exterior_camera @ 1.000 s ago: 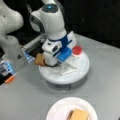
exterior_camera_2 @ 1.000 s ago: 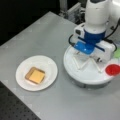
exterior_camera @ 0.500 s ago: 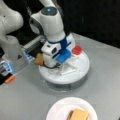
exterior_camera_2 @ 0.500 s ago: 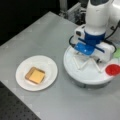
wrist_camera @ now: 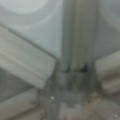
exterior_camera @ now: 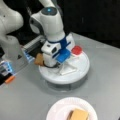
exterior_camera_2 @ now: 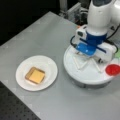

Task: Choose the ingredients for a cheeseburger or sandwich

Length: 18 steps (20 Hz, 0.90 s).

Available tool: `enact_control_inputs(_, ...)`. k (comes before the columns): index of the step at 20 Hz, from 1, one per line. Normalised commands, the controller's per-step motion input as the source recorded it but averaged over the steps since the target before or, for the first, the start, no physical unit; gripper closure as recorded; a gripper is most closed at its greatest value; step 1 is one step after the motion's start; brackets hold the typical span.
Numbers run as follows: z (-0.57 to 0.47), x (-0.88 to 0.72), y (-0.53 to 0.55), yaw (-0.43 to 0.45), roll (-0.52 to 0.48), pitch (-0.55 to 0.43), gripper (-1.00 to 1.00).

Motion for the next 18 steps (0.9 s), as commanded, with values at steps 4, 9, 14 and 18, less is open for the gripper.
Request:
enact_control_inputs(4,-0.07,-0.22,0.01,0.201,-0.142,-0.073,-1.0)
enact_control_inputs(9,-0.09,-0.18,-0.02,0.238,-0.155,-0.066,-1.0)
enact_control_inputs(14,-0.11,-0.15,-0.02,0.337,-0.157,-0.076,-1.0)
enact_control_inputs(18,-0.13,-0.12,-0.01,0.363,-0.136,-0.078,-1.0)
